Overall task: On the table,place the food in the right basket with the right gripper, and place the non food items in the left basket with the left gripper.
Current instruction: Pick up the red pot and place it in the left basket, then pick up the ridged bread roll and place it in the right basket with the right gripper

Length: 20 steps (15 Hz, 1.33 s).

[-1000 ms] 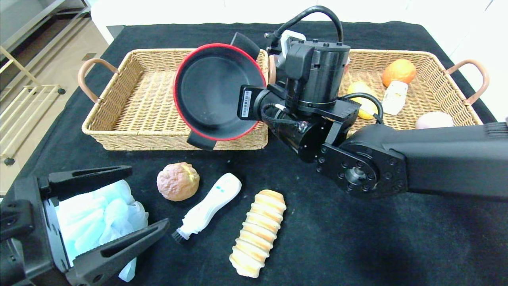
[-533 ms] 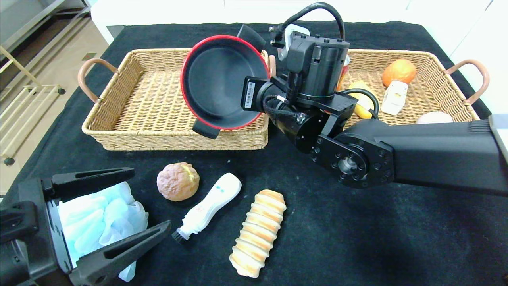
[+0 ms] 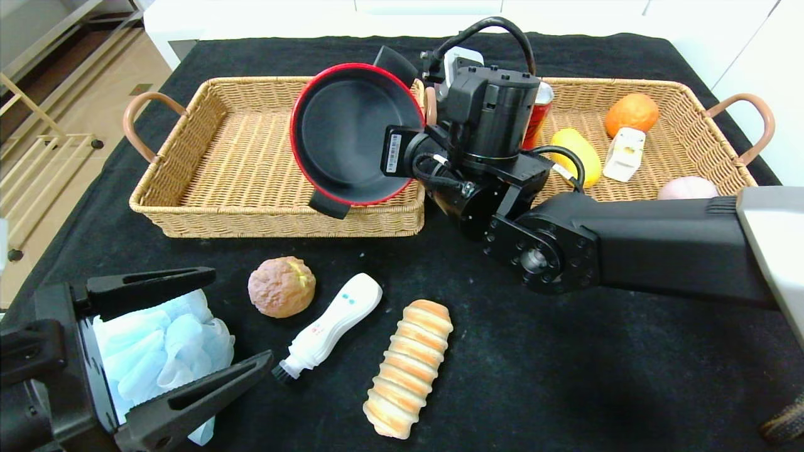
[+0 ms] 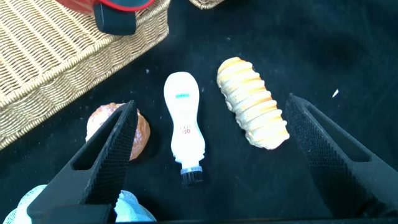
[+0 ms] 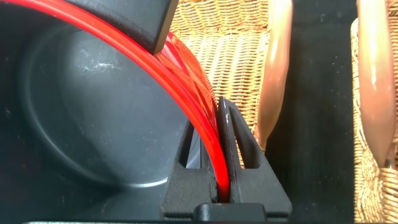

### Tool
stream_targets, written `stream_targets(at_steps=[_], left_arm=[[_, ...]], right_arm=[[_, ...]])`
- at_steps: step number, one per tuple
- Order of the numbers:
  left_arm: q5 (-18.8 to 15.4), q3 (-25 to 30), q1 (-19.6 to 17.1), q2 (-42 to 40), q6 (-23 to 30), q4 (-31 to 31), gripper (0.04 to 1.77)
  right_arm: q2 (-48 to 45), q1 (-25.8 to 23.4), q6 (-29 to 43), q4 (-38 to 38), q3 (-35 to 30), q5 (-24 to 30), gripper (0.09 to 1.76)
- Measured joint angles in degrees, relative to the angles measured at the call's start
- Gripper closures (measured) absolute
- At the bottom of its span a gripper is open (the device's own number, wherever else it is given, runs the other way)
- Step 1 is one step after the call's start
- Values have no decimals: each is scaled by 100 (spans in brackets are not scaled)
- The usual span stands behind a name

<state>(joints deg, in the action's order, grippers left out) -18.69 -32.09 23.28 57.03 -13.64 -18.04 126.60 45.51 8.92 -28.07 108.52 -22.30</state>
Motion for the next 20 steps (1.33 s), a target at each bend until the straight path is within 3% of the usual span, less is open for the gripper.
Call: stream_targets(at_steps=[1, 5, 9, 13, 20], left_arm=[[0, 1, 0, 0, 2, 0, 9], [-2, 9, 0, 2, 2, 0, 9], [-2, 20, 0, 2, 2, -1, 9], [0, 20, 0, -2, -16, -4, 9], [6, 17, 0, -26, -18, -1, 9]], right_arm=[[5, 5, 5, -1, 0, 0, 162], [16, 0, -94, 2, -30, 4, 101], [11, 2, -112, -9, -80, -90, 67], [-240, 112, -218, -15, -491, -171, 45], [-1285, 355, -433, 66, -2164, -527, 27]])
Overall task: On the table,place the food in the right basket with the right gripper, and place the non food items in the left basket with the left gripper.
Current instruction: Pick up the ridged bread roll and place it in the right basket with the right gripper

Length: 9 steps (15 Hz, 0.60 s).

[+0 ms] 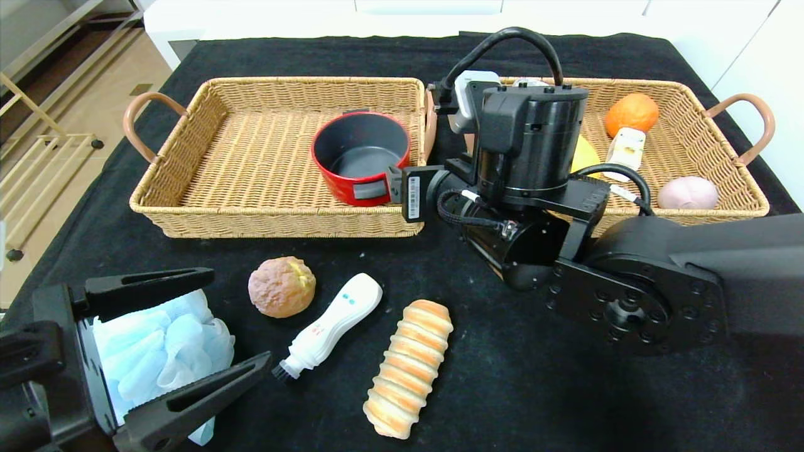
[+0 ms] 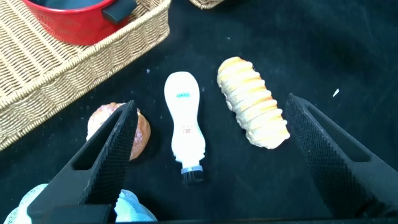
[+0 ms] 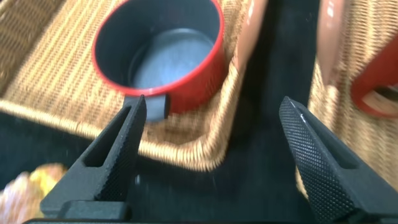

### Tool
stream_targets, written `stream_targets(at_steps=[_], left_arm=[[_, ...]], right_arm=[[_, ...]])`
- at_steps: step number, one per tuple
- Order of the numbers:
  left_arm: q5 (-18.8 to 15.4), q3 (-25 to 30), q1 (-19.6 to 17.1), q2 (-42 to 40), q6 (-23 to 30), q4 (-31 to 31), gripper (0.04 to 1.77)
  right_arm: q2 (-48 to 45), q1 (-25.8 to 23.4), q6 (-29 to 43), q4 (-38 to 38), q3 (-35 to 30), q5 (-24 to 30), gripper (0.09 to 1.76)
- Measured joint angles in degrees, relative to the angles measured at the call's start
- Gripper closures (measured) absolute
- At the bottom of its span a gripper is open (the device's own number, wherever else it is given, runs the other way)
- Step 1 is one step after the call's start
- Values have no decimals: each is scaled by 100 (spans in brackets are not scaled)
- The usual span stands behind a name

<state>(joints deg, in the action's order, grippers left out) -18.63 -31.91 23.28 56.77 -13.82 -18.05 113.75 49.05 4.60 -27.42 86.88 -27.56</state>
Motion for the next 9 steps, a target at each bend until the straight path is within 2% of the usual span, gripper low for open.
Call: stream_targets(at_steps=[5, 9], left_arm=[[9, -6, -7, -16, 5, 0, 9], [11, 15, -13, 6, 0, 0, 9]], right_arm=[[-662, 129, 9, 24, -1152, -217, 21], [-1061, 312, 105, 27, -1680, -484, 18]])
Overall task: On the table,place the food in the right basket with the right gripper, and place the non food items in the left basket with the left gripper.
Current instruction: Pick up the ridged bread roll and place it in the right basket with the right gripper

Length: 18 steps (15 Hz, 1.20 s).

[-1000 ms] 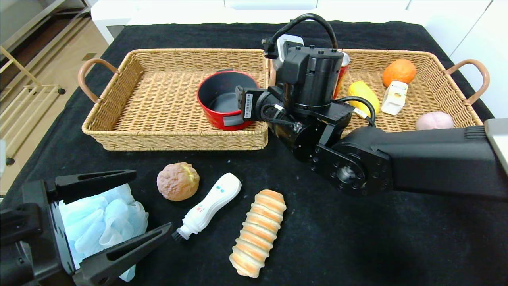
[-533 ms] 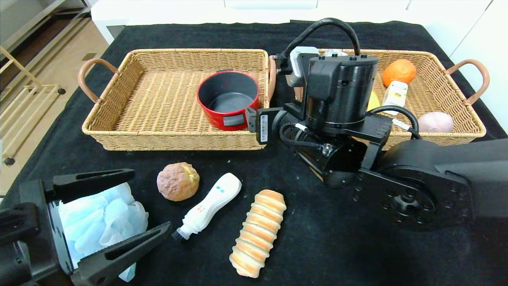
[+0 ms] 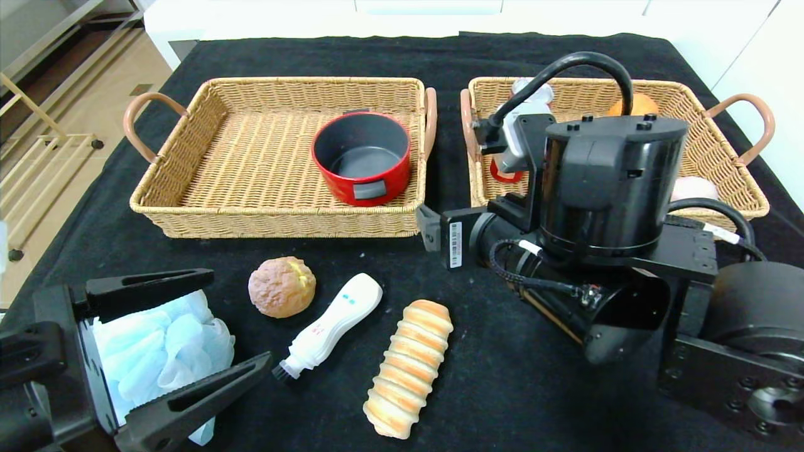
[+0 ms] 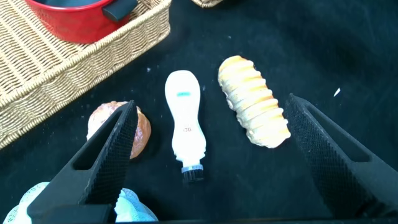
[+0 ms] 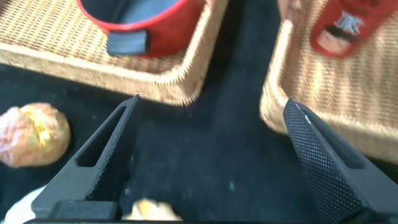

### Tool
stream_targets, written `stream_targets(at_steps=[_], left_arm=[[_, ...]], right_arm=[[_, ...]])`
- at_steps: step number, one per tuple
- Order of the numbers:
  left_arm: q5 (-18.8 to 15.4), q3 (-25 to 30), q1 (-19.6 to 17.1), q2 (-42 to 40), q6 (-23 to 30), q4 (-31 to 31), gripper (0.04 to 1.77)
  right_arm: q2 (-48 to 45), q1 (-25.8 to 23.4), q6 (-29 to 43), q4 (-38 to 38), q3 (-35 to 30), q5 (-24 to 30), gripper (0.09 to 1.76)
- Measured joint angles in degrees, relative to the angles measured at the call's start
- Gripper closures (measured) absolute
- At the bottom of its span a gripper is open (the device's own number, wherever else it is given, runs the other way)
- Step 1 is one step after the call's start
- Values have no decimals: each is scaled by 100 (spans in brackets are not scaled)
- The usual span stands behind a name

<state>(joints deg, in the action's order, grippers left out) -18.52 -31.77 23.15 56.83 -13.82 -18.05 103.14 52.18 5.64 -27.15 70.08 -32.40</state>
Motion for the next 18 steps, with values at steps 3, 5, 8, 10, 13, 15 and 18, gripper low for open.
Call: stream_targets(at_steps=[3, 5, 8, 10, 13, 15, 18], left_arm=[[6, 2, -2, -5, 0, 0, 9], [6, 2, -4, -5, 5, 0, 9], [6, 0, -4, 0, 10, -2, 9], [6, 2, -4, 11, 11, 0, 9], [9, 16, -4, 44, 2, 6, 9], [9, 22, -4, 66, 2, 6, 9], [6, 32, -2, 96, 5, 4, 9]], right_arm=[[-199, 217, 50, 6, -399, -17, 17], [-312, 330, 72, 15, -636, -17, 16], [-511, 419, 88, 299, -964, 29, 15], [-668, 503, 265, 756, -1091, 189, 15], [-686, 695, 747, 1342, -964, 190, 15], [-513, 794, 1248, 1685, -697, 40, 15], [-66, 978, 2159, 2146, -274, -310, 15]])
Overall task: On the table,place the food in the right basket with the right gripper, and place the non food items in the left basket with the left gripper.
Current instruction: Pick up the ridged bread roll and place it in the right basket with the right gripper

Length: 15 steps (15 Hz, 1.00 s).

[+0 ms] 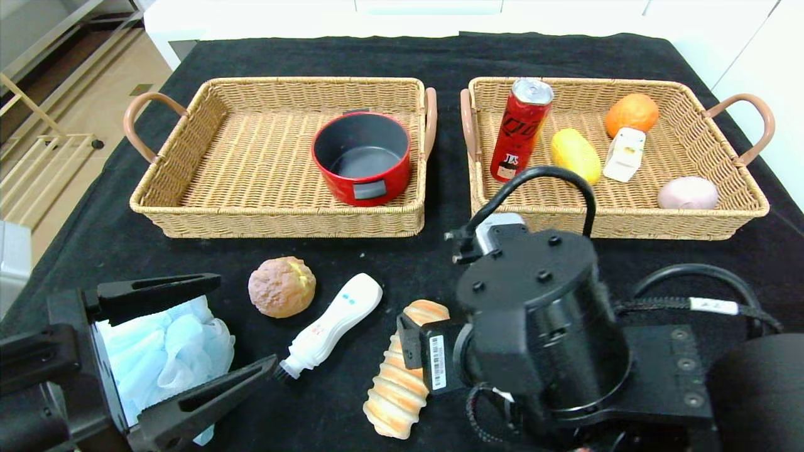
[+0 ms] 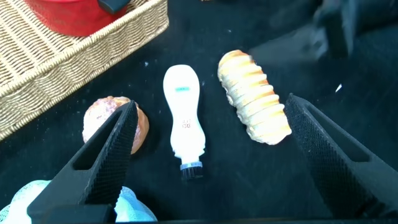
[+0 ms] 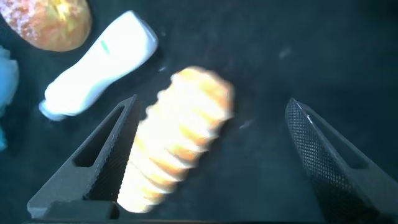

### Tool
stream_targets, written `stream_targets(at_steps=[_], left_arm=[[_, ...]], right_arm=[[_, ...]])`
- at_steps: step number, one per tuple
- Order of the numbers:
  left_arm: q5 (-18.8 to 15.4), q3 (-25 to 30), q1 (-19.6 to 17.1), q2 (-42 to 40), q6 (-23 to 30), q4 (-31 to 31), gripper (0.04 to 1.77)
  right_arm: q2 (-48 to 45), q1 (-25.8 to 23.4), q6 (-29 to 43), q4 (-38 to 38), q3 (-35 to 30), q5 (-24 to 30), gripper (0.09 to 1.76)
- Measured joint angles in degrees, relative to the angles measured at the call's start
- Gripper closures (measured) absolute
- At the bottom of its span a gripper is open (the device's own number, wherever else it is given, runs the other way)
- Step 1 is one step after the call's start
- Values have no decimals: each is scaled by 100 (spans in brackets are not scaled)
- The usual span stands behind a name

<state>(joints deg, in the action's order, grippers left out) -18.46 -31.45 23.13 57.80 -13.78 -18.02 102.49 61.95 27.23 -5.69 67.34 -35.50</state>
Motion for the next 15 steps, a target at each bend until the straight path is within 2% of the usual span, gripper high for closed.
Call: stream_targets(at_steps=[7, 15], left_arm=[[0, -11, -1, 30, 5, -4, 9], [0, -5, -1, 17, -11, -6, 9]], right_arm=[[683, 155, 226, 73, 492, -429, 15], [1089, 148, 215, 84, 619, -477, 15]])
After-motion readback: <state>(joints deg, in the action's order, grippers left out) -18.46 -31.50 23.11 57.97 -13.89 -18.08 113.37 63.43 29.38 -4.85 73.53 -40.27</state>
